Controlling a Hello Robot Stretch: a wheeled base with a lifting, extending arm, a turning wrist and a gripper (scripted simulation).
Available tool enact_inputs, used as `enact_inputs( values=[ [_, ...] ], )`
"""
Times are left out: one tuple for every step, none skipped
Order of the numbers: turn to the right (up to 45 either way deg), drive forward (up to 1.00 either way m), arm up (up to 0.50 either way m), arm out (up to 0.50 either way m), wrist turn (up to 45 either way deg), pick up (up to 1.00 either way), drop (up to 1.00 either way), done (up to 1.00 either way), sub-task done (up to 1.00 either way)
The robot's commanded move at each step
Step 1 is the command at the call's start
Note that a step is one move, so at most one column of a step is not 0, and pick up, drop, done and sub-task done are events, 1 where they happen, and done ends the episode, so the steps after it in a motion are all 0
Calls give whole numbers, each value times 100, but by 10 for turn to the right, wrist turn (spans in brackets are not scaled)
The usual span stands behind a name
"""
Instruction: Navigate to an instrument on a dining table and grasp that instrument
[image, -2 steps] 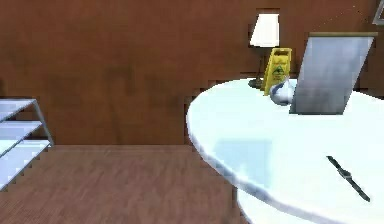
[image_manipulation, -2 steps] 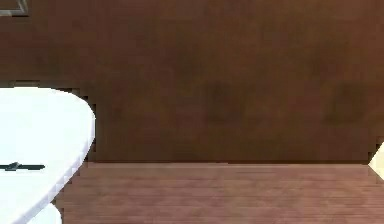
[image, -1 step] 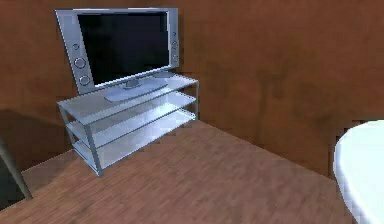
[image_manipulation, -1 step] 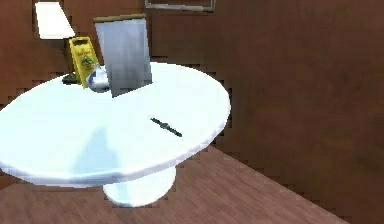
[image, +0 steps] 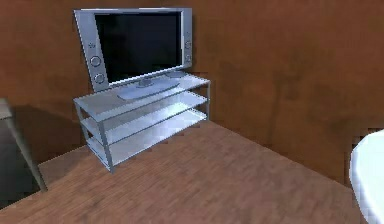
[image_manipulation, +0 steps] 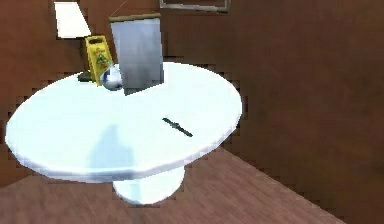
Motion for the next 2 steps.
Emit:
enact_inputs(
  values=[
    [450, 0, 0, 0, 0, 0, 0, 0, 0],
    [450, 0, 0, 0, 0, 0, 0, 0, 0]
  ],
)
